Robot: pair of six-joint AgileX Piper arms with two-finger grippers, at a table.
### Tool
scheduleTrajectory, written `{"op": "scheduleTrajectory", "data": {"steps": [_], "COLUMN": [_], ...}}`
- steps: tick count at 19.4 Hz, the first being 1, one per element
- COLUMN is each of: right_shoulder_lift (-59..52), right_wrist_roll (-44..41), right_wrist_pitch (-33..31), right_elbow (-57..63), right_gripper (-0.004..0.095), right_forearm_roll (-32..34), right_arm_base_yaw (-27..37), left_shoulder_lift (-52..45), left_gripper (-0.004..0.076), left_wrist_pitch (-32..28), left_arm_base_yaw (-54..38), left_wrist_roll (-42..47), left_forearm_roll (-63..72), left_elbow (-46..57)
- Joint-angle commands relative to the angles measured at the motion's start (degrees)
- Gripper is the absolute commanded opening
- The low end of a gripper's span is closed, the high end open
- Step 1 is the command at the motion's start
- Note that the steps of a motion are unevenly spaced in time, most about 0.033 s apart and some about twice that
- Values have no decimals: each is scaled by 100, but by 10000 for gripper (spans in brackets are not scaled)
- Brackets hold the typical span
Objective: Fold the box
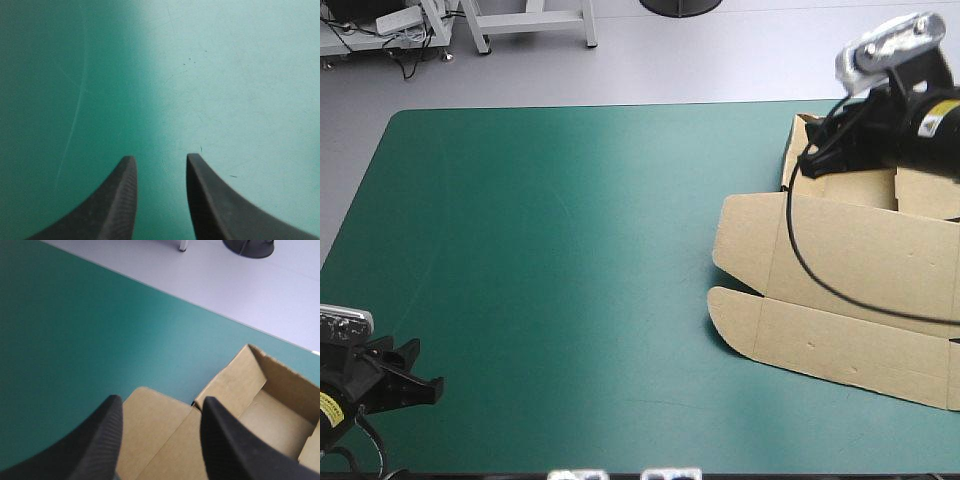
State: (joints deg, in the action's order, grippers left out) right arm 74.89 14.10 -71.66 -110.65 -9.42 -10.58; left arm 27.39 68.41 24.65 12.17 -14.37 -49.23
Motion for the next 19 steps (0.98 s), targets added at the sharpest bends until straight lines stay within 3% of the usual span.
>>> {"op": "scheduleTrajectory", "data": {"steps": [1,5,6,11,16,19], "right_shoulder_lift": [-649,-1254,-1362,-2126,-3612,-4075], "right_wrist_roll": [-162,-119,-119,-284,-599,-695], "right_wrist_pitch": [-27,-15,16,497,1634,1500], "right_elbow": [933,2315,2658,4178,6063,6482], "right_gripper": [228,0,-15,-17,-17,-17], "right_forearm_roll": [189,218,229,170,44,22], "right_arm_base_yaw": [-268,-283,-283,-283,-283,-283], "left_shoulder_lift": [63,63,63,63,63,63], "left_gripper": [239,235,229,136,1,1], "left_wrist_pitch": [-345,-321,-309,-280,-258,-12], "left_arm_base_yaw": [29,29,29,29,29,29], "left_wrist_roll": [16,16,16,16,16,2], "left_forearm_roll": [-209,-209,-197,-149,-106,-106], "left_elbow": [-119,-119,-119,-119,-65,81]}}
